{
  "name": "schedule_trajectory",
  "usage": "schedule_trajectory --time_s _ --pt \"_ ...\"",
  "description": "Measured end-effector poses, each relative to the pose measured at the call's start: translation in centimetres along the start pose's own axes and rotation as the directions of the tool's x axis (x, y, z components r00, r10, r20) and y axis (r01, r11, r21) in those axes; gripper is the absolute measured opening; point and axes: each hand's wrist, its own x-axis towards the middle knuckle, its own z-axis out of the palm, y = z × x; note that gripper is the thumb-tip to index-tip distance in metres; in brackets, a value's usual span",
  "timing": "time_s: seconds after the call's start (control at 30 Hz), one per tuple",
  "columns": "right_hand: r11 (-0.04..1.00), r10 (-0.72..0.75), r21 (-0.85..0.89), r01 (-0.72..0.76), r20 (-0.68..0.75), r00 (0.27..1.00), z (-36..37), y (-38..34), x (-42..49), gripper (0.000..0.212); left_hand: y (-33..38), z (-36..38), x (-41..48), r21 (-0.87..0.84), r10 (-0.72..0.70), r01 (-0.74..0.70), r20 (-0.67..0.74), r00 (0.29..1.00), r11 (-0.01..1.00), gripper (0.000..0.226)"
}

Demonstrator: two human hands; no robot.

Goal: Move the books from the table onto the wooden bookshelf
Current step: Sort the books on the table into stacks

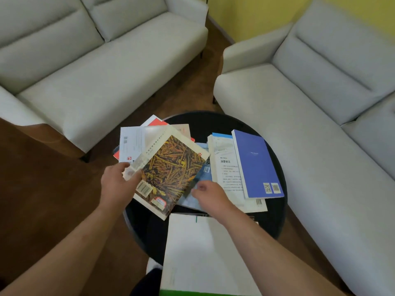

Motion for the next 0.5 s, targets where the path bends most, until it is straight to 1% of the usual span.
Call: schedule_trajectory --time_s 0.07,0.1,0.13,0.2,0.27,0.37,0.4,0.43,0.47,0.5 --pt "0.992 0.102 0.075 -0.097 -0.061 0.993 1.0 -0.6 1.9 0.032 -0.4 -0.2 3.0 0.121 0.032 -0.032 0.004 0.999 0.992 0.056" --pt "0.985 0.147 0.106 -0.137 -0.091 0.985 1.4 -0.8 2.5 0.038 -0.4 -0.1 4.6 0.136 0.041 -0.046 0.037 0.998 0.99 0.056" --pt "0.979 0.176 0.123 -0.16 -0.128 0.976 1.7 -0.9 3.1 0.04 -0.4 -0.1 6.2 0.126 0.036 -0.046 0.083 0.996 0.991 0.055" --pt "0.966 0.218 0.179 -0.186 -0.18 0.959 2.4 -1.6 3.8 0.035 0.1 0.3 8.9 0.117 0.001 -0.022 0.178 0.984 0.993 0.055" --pt "0.925 0.279 0.31 -0.219 -0.166 0.946 3.3 -2.4 4.2 0.027 0.2 0.6 11.1 0.116 0.015 -0.041 0.217 0.976 0.992 0.065" --pt "0.836 0.355 0.494 -0.238 -0.156 0.922 5.1 -3.1 4.5 0.016 0.6 0.7 14.6 0.215 0.155 -0.216 0.269 0.951 0.952 0.095" --pt "0.793 0.383 0.559 -0.241 -0.15 0.911 5.7 -3.3 4.5 0.013 1.1 0.7 15.8 0.264 0.195 -0.282 0.311 0.93 0.923 0.097" --pt "0.758 0.404 0.607 -0.241 -0.146 0.903 6.2 -3.6 4.5 0.012 1.5 0.8 17.0 0.312 0.22 -0.341 0.364 0.905 0.887 0.094" --pt "0.747 0.415 0.621 -0.238 -0.157 0.896 6.6 -3.8 4.6 0.013 2.0 0.9 18.0 0.367 0.222 -0.392 0.426 0.877 0.844 0.09" --pt "0.758 0.418 0.608 -0.235 -0.176 0.891 6.9 -4.0 4.6 0.018 2.3 1.0 18.7 0.428 0.201 -0.438 0.495 0.845 0.79 0.087"
